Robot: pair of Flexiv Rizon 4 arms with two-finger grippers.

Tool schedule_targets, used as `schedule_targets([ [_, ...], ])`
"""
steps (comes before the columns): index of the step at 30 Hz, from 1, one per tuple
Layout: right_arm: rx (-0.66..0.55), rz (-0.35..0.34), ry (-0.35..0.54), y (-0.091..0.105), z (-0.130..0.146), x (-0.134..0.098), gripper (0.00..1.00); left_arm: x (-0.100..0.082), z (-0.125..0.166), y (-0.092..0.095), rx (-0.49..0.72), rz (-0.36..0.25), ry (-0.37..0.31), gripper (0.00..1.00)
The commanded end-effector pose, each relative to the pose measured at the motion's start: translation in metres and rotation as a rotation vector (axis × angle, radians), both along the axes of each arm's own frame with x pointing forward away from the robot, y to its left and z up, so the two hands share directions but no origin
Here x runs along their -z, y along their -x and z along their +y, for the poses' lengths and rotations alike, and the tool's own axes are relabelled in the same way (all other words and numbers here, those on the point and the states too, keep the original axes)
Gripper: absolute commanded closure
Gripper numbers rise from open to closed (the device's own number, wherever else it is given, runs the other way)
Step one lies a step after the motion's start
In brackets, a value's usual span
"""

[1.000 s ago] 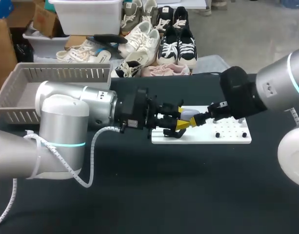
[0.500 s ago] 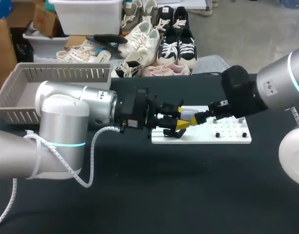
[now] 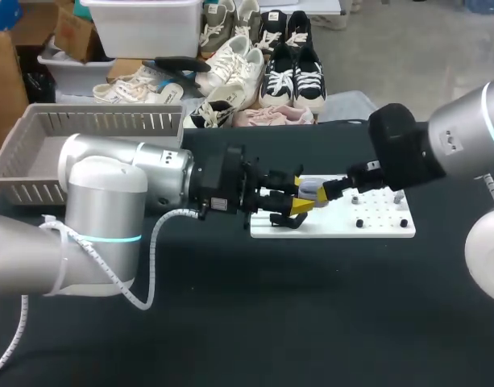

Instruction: Pick up each earbud case from the left stands, insert the matching earbuds, close the lid, and place the case in the box.

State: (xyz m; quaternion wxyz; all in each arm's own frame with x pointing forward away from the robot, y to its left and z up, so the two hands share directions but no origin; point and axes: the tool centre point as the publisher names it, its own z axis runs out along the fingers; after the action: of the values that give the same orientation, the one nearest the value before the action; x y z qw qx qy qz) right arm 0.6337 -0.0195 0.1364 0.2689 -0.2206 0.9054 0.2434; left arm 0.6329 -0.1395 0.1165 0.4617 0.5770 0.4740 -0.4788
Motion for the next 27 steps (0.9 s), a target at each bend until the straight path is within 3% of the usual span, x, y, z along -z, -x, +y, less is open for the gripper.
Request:
schedule_targets([
  [1, 0.008, -0.012, 0.012, -0.004, 0.001, -0.006, 0.00, 0.001, -0.001, -0.001, 0.004, 0.000, 0.000, 1.00],
  [9, 0.005, -0.077, 0.033, -0.014, 0.002, -0.029, 0.00, 0.001, -0.001, -0.001, 0.004, 0.000, 0.000, 1.00],
  [12, 0.017, -0.119, 0.080, -0.016, -0.005, -0.037, 0.00, 0.001, -0.001, -0.001, 0.004, 0.000, 0.000, 1.00],
  [14, 0.028, -0.155, 0.136, -0.017, -0.013, -0.042, 0.00, 0.001, -0.001, -0.001, 0.004, 0.000, 0.000, 1.00],
  [16, 0.040, -0.231, 0.271, -0.017, -0.023, -0.046, 0.00, 0.001, -0.001, -0.001, 0.004, 0.000, 0.000, 1.00],
  [18, 0.059, -0.268, 0.346, -0.018, -0.032, -0.049, 0.00, 0.001, -0.001, -0.001, 0.004, 0.000, 0.000, 1.00],
  [23, 0.103, -0.286, 0.469, -0.022, -0.056, -0.048, 0.00, 0.001, -0.001, -0.001, 0.004, 0.000, 0.000, 1.00],
  [27, 0.161, -0.290, 0.632, -0.028, -0.084, -0.039, 0.00, 0.001, -0.001, -0.001, 0.004, 0.000, 0.000, 1.00],
])
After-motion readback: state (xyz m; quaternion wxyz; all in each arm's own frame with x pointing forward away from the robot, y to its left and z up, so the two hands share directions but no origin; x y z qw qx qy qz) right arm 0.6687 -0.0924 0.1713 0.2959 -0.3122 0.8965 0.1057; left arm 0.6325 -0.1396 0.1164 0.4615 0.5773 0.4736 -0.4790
